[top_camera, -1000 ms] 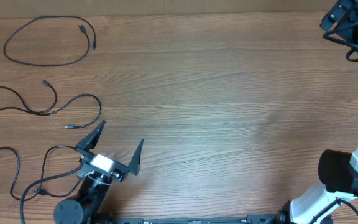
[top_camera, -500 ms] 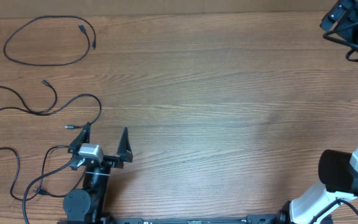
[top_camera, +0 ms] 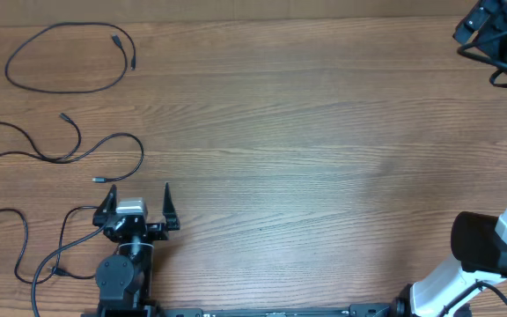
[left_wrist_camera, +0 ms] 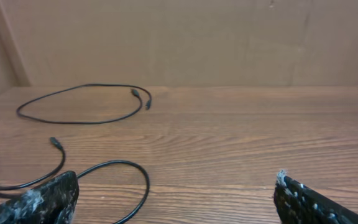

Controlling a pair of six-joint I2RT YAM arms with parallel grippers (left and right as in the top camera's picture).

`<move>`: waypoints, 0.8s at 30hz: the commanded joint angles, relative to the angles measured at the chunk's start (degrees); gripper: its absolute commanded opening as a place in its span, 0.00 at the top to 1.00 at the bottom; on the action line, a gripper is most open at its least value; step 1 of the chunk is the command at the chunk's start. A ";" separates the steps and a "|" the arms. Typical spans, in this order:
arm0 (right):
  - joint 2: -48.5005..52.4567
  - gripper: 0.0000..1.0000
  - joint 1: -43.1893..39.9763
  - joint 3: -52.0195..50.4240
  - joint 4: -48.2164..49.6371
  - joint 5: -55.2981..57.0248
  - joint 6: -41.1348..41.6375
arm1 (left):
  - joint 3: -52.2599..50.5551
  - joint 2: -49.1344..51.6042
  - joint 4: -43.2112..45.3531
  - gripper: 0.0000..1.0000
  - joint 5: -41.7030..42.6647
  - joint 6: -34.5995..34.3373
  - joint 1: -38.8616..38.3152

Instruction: Untangle cables

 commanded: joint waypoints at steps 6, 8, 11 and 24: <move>-0.57 0.00 -0.11 -0.04 0.15 -0.11 -0.22 | -0.24 -0.52 -0.11 0.00 -1.53 -1.92 2.60; -0.57 0.00 -0.11 -0.04 0.15 -0.11 -0.22 | -0.24 -0.52 -0.13 0.01 -1.16 0.42 1.90; -0.57 0.00 -0.11 -0.04 0.15 -0.11 -0.22 | -0.22 -0.52 -0.15 0.00 -0.48 1.20 1.66; -0.57 0.00 -0.11 -0.04 0.15 -0.11 -0.22 | -0.20 -0.50 0.02 0.00 0.79 1.16 1.66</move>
